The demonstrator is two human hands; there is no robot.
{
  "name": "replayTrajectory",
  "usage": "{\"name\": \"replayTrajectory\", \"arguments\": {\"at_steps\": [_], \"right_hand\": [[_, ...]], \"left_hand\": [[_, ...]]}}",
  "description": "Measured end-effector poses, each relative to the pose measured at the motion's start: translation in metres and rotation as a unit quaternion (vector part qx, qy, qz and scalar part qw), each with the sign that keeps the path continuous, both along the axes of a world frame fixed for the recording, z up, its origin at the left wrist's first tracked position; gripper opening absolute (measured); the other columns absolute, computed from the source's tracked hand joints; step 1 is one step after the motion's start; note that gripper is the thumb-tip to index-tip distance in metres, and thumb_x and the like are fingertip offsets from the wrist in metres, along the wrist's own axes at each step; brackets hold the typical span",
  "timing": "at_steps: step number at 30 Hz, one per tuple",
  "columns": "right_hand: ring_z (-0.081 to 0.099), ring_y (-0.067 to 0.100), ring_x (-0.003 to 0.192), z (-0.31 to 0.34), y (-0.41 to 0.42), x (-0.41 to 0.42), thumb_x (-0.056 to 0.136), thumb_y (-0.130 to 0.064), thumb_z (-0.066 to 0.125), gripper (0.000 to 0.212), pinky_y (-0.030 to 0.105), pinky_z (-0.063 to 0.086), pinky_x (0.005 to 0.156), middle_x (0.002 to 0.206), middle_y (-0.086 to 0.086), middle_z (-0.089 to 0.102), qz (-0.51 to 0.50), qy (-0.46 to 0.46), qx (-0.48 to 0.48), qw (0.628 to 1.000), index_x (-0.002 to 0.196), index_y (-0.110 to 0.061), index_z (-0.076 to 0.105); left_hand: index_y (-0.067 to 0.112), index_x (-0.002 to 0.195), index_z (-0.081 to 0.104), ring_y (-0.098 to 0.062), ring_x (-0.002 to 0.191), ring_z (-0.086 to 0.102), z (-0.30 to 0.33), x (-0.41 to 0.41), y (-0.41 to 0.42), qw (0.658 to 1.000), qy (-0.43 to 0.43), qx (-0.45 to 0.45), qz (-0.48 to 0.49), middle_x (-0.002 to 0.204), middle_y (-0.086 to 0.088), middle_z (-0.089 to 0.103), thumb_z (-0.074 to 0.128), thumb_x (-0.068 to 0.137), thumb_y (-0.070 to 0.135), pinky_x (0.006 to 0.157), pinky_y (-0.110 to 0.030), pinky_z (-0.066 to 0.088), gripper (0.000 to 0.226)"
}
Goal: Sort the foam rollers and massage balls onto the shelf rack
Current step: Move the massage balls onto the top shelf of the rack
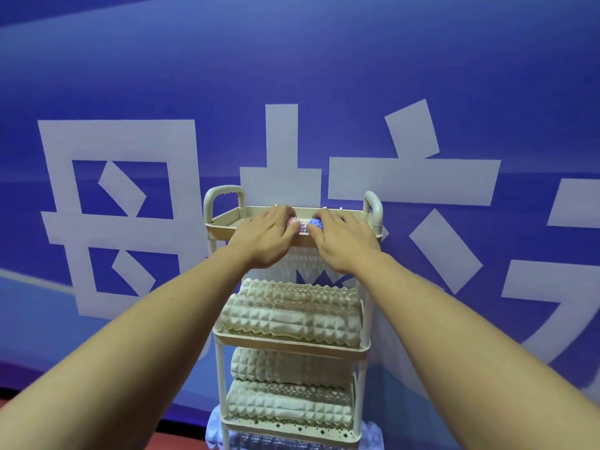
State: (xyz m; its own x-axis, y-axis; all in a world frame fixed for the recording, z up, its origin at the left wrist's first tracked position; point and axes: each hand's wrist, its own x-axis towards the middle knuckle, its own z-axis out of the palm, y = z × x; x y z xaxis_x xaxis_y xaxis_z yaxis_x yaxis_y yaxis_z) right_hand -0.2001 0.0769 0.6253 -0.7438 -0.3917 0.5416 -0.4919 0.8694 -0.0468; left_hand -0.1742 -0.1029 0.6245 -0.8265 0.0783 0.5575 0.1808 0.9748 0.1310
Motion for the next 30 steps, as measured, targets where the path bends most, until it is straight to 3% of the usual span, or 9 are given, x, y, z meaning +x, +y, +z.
{"name": "replayTrajectory", "arguments": {"at_steps": [3, 5, 8, 11, 15, 21, 26, 30], "right_hand": [[0.049, 0.024, 0.123, 0.002, 0.003, 0.004, 0.105, -0.051, 0.024, 0.044, 0.041, 0.037, 0.102, 0.128, 0.0, 0.06, 0.01, -0.014, -0.007, 1.0, 0.13, -0.024, 0.048], [0.045, 0.023, 0.126, 0.0, 0.005, 0.006, 0.106, -0.049, 0.025, 0.044, 0.04, 0.036, 0.104, 0.132, 0.0, 0.057, 0.016, -0.001, 0.007, 1.0, 0.133, -0.023, 0.047], [0.036, 0.022, 0.14, -0.004, 0.011, 0.011, 0.107, -0.046, 0.029, 0.048, 0.039, 0.029, 0.114, 0.146, 0.0, 0.05, 0.036, 0.021, 0.026, 0.999, 0.145, -0.021, 0.041], [0.027, 0.022, 0.148, -0.009, 0.017, 0.018, 0.107, -0.043, 0.033, 0.052, 0.04, 0.021, 0.121, 0.156, 0.0, 0.04, 0.04, 0.02, -0.003, 0.999, 0.153, -0.021, 0.034], [0.033, 0.021, 0.143, -0.006, 0.021, 0.043, 0.106, -0.041, 0.038, 0.05, 0.04, 0.026, 0.12, 0.152, 0.001, 0.044, 0.054, 0.018, -0.069, 0.996, 0.15, -0.018, 0.04], [0.051, 0.023, 0.121, -0.03, 0.029, 0.099, 0.105, -0.04, 0.038, 0.039, 0.039, 0.039, 0.103, 0.13, 0.0, 0.057, 0.048, 0.055, -0.058, 0.996, 0.136, -0.021, 0.052], [0.048, 0.025, 0.128, -0.098, 0.038, 0.139, 0.106, -0.042, 0.036, 0.047, 0.04, 0.038, 0.104, 0.142, 0.002, 0.051, 0.043, -0.053, 0.01, 0.998, 0.147, -0.022, 0.041], [0.051, 0.031, 0.126, -0.169, 0.047, 0.161, 0.105, -0.045, 0.037, 0.051, 0.044, 0.045, 0.099, 0.146, 0.005, 0.048, 0.031, -0.19, 0.041, 0.981, 0.151, -0.023, 0.036]], "left_hand": [[0.026, 0.124, 0.048, -0.022, 0.128, 0.049, -0.002, 0.002, -0.002, 1.0, 0.003, -0.005, -0.012, 0.128, 0.002, 0.056, 0.022, 0.105, 0.049, 0.099, -0.043, 0.04, 0.039], [0.027, 0.133, 0.046, -0.023, 0.147, 0.03, -0.006, 0.005, -0.001, 1.0, -0.007, -0.011, -0.014, 0.143, 0.004, 0.049, 0.021, 0.106, 0.049, 0.115, -0.047, 0.029, 0.043], [0.028, 0.146, 0.037, -0.021, 0.148, 0.029, -0.007, 0.019, 0.002, 1.0, -0.004, -0.029, 0.006, 0.155, 0.005, 0.039, 0.022, 0.105, 0.054, 0.119, -0.052, 0.021, 0.051], [0.027, 0.147, 0.037, -0.022, 0.139, 0.042, -0.005, 0.035, 0.001, 0.999, 0.016, -0.05, 0.01, 0.154, 0.004, 0.041, 0.027, 0.105, 0.052, 0.116, -0.05, 0.029, 0.051], [0.024, 0.146, 0.041, -0.024, 0.129, 0.052, -0.006, 0.06, 0.001, 0.997, 0.047, -0.063, 0.01, 0.149, 0.001, 0.048, 0.036, 0.104, 0.047, 0.108, -0.045, 0.04, 0.048], [0.022, 0.141, 0.048, -0.023, 0.125, 0.054, -0.03, 0.108, 0.013, 0.997, 0.079, 0.007, 0.0, 0.142, 0.001, 0.053, 0.042, 0.103, 0.043, 0.105, -0.045, 0.043, 0.044], [0.022, 0.14, 0.05, -0.023, 0.125, 0.054, -0.089, 0.147, 0.029, 1.0, -0.003, 0.005, -0.013, 0.144, 0.002, 0.051, 0.04, 0.103, 0.046, 0.103, -0.042, 0.041, 0.045], [0.019, 0.139, 0.05, -0.026, 0.119, 0.054, -0.161, 0.17, 0.036, 0.991, -0.135, 0.014, -0.02, 0.14, -0.004, 0.05, 0.04, 0.103, 0.047, 0.095, -0.042, 0.046, 0.046]]}}
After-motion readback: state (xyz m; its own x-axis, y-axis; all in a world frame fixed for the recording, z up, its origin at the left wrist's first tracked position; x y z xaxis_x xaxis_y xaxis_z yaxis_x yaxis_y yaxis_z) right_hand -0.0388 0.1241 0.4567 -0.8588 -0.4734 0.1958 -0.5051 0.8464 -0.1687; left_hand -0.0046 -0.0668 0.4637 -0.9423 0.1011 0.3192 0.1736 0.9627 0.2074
